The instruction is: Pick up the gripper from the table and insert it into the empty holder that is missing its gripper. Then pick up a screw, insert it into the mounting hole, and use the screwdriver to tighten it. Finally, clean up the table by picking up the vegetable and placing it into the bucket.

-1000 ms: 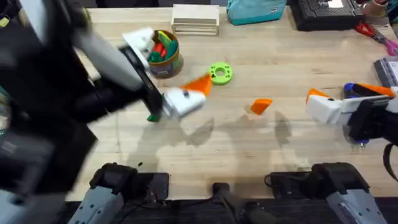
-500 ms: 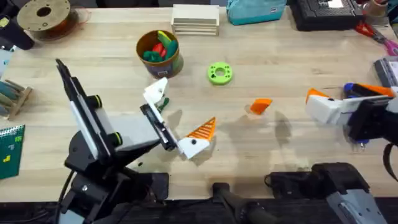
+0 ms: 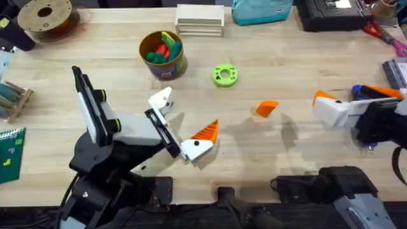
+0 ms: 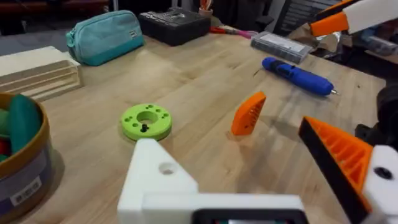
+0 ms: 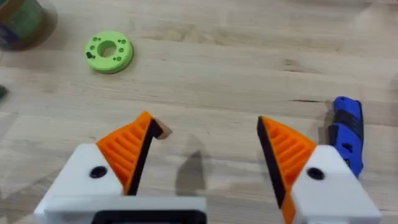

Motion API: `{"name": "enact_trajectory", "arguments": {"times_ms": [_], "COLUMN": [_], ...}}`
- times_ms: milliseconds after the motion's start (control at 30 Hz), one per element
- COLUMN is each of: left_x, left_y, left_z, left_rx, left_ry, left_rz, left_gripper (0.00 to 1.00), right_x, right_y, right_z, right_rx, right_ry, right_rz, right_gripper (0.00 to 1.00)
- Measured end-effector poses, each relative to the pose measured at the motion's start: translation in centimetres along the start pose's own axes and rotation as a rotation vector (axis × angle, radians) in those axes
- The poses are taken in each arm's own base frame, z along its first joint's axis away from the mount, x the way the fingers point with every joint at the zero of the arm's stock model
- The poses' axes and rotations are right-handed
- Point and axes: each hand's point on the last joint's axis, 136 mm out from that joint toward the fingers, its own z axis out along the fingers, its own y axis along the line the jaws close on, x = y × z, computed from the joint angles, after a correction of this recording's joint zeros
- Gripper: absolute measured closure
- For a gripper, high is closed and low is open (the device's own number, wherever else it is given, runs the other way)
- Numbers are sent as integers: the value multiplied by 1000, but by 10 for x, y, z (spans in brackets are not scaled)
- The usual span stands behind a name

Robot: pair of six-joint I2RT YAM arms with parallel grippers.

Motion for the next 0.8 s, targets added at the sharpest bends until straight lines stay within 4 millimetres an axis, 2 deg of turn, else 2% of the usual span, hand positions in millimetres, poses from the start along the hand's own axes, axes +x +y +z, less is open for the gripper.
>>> {"name": "enact_trajectory", "arguments": {"times_ms": [533, 600, 700, 800], "left_x": [0, 0, 0, 0], "left_y": [0, 0, 0, 0], "left_z": [0, 0, 0, 0], "left_rx": [0, 0, 0, 0], "left_ry": [0, 0, 0, 0], "left_rz": [-20, -20, -20, -20], "left_gripper": [13, 14, 14, 14], "right_x": [0, -4, -24, -20], "right_y": [0, -2, -7, -8], "right_z": [0, 0, -2, -2], "right_rx": [1, 14, 42, 47], "right_ry": [0, -16, -94, -78], "right_rz": [-2, -20, -50, -61], "right_gripper": [12, 12, 11, 11]}}
